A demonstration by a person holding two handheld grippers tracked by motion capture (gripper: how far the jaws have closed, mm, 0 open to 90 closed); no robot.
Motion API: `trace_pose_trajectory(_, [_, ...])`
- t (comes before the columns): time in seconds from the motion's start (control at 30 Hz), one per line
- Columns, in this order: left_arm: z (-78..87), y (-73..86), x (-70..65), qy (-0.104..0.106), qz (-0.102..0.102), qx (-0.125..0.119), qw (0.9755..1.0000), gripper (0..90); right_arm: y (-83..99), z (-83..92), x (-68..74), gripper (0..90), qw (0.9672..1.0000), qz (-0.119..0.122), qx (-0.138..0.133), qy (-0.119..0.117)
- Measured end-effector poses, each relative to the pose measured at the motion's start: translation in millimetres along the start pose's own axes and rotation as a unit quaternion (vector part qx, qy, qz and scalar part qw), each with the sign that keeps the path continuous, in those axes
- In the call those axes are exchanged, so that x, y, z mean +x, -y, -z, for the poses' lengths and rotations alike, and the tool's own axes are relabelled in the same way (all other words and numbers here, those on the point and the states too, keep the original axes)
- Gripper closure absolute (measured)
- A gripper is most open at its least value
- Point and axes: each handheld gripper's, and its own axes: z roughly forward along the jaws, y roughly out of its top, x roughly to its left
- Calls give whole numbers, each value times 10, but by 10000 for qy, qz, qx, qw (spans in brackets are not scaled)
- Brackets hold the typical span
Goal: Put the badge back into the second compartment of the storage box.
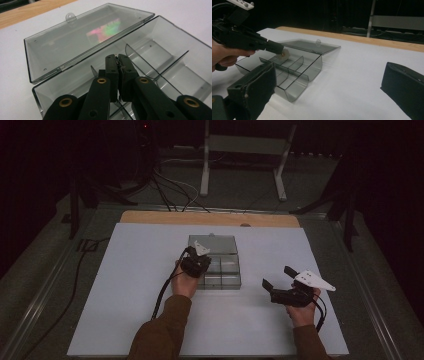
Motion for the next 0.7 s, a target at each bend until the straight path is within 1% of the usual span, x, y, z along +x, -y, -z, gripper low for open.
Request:
trace_pose_trajectory(0.17, [-15,-5,10,5,71,90,9999,895,1,0,-1,0,10000,-1,1,0])
trace_pose_trajectory(0.3, [-30,-11,-3,-31,59,186,9998,894,1,-2,1,0,10000,10,5,-2])
trace_pose_trajectory(0.5, [-44,-11,-28,-31,-69,287,9996,891,1,-3,1,0,10000,7,7,-2])
trace_pose_trajectory(0.7, [-47,-7,-46,-21,-105,374,9992,891,2,-4,0,0,10000,11,9,-1])
